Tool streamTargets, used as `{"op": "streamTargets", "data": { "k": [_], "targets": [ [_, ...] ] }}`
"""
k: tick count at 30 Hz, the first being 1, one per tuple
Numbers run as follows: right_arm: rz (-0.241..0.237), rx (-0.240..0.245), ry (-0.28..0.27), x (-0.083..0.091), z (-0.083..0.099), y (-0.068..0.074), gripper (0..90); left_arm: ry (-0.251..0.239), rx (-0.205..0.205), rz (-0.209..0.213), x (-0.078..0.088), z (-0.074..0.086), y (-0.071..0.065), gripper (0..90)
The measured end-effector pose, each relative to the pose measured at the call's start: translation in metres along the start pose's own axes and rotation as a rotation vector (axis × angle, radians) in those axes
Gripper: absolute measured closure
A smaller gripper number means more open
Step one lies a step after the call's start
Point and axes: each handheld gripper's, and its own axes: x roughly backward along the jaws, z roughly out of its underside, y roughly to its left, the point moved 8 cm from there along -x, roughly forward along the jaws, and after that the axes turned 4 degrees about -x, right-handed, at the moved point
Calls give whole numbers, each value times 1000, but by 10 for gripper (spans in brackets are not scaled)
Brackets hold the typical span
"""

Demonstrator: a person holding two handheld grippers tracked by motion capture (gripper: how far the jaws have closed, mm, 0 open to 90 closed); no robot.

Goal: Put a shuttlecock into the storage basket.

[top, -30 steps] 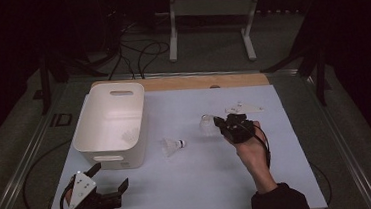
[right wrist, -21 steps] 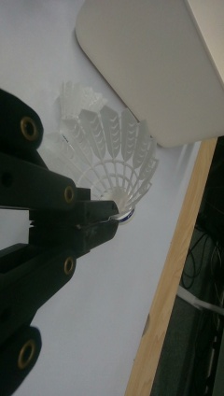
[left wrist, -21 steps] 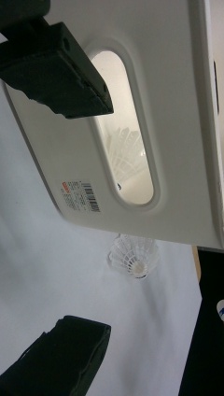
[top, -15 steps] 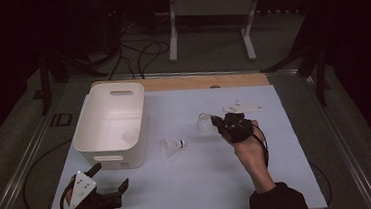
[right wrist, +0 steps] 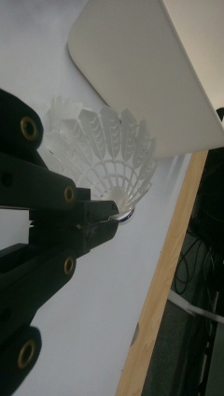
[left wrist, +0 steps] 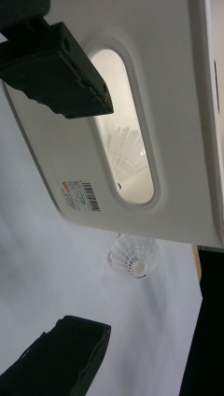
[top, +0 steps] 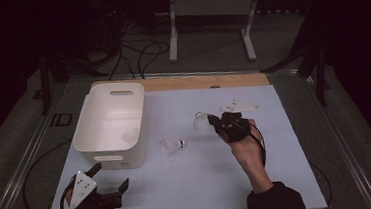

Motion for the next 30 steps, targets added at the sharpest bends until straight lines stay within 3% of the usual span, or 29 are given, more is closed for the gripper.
{"op": "streamTargets", "data": {
  "k": [30],
  "targets": [
    [-23, 17, -24, -3, -16, 15, 896, 1, 0, -1, 0, 0, 0, 0]
  ]
}}
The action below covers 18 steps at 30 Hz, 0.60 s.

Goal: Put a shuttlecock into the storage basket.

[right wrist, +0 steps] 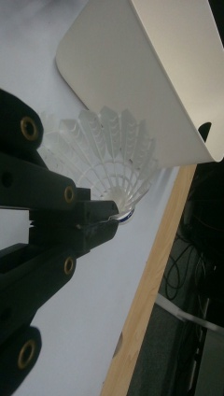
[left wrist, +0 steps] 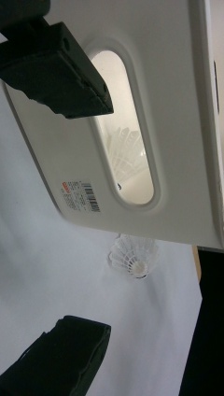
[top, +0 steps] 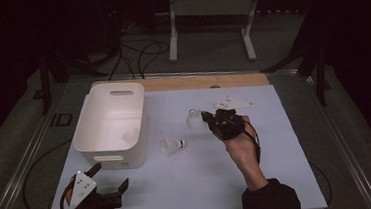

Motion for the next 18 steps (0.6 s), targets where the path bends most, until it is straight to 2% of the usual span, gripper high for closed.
{"op": "streamTargets", "data": {
  "k": [18],
  "targets": [
    [-15, -2, -8, -4, -5, 7, 896, 2, -1, 1, 0, 0, 0, 0]
  ]
}}
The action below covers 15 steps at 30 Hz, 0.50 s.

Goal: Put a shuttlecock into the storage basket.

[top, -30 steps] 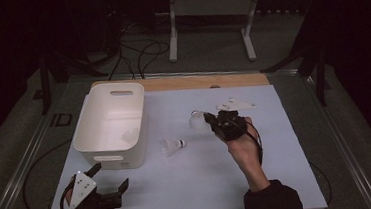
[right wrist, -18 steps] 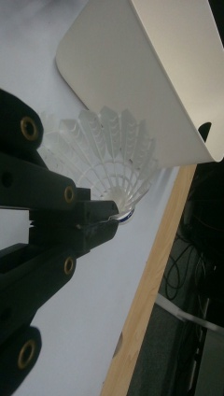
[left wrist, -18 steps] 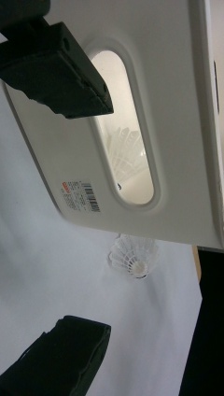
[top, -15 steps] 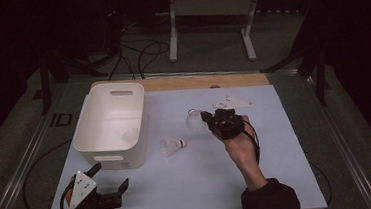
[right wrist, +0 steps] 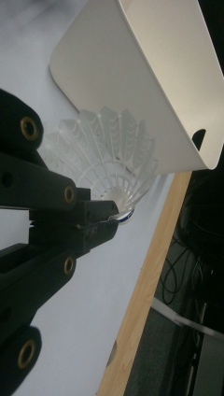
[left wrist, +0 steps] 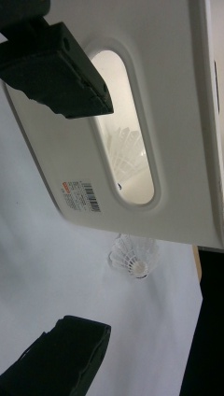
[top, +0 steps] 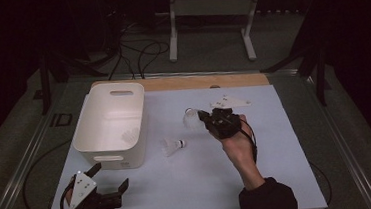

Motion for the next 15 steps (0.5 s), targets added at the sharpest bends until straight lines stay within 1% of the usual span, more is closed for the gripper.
{"op": "streamTargets", "data": {
  "k": [11, 15],
  "targets": [
    [-14, 0, -7, -2, -4, 5, 896, -1, 0, 0, 0, 0, 0, 0],
    [-11, 4, -8, -3, -6, 6, 896, 0, -1, -1, 0, 0, 0, 0]
  ]
}}
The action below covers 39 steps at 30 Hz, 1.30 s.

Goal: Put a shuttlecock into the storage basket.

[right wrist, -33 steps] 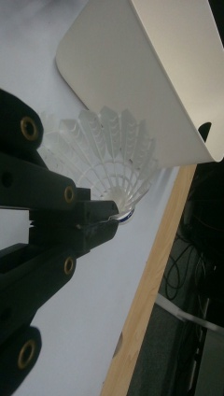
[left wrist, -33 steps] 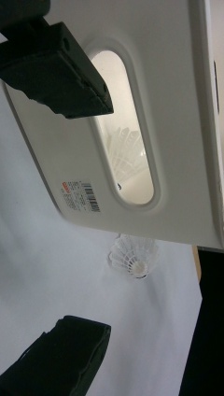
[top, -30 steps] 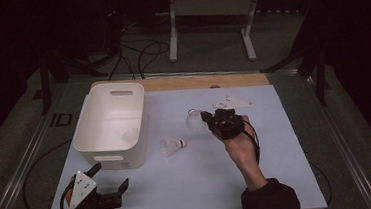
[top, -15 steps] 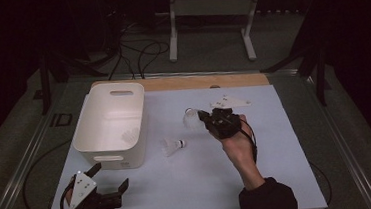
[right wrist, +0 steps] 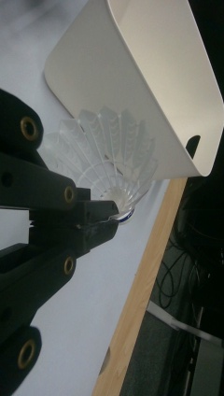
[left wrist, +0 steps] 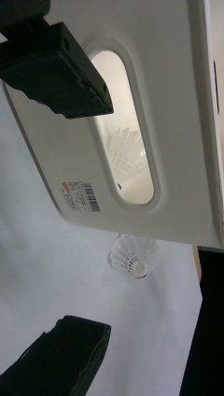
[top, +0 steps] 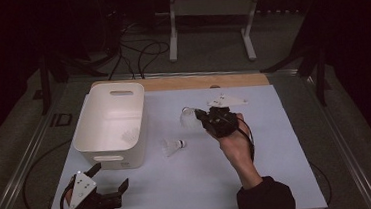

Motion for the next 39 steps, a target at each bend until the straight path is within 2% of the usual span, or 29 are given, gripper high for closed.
{"op": "streamTargets", "data": {
  "k": [39],
  "targets": [
    [-36, 0, -25, -7, -18, 12, 896, 0, 0, 2, 0, 0, 0, 0]
  ]
}}
